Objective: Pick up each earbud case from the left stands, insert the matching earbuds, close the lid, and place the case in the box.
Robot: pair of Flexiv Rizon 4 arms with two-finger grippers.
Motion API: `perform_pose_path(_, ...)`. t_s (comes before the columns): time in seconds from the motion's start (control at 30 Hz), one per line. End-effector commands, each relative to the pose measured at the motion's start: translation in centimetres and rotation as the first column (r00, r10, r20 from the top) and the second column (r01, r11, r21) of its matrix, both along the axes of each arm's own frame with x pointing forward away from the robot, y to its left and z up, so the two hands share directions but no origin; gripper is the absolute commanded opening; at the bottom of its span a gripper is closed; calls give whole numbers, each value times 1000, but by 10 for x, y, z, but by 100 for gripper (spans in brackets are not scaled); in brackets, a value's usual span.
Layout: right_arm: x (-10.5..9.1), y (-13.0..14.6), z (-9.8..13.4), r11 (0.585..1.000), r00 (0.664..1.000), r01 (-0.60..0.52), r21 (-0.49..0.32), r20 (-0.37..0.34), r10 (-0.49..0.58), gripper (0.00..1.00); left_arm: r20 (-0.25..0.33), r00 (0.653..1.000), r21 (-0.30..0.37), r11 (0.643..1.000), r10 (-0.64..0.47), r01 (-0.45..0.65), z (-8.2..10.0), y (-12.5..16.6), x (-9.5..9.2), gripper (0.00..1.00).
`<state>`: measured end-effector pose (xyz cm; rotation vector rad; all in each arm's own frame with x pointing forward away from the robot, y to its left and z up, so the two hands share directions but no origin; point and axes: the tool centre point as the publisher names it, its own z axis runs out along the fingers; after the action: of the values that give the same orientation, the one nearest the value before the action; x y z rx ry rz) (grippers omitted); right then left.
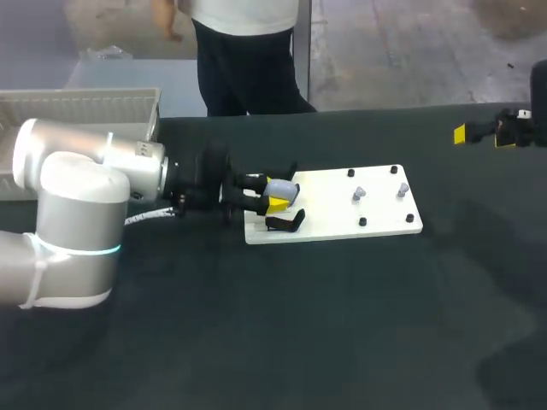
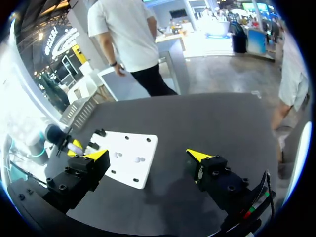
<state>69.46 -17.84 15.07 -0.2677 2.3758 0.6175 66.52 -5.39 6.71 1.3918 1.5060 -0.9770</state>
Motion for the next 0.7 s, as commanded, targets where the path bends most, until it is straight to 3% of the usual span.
perform_pose_path(0.03, 0, 21, -2, 999, 1000, -31, -17, -5, 31, 100, 19, 999, 10, 999, 37, -38, 9, -5, 2, 0)
perform_pose_path(0.37, -16, 94, -6, 967, 970, -244, -76, -40, 241, 100, 62, 996, 46, 997, 56, -59, 25, -26, 30, 0)
perform_pose_path(0.7, -28, 137, -14, 942, 942, -332, -53, -67, 328, 100, 87, 992, 69, 992, 95, -101, 35, -44, 50, 0)
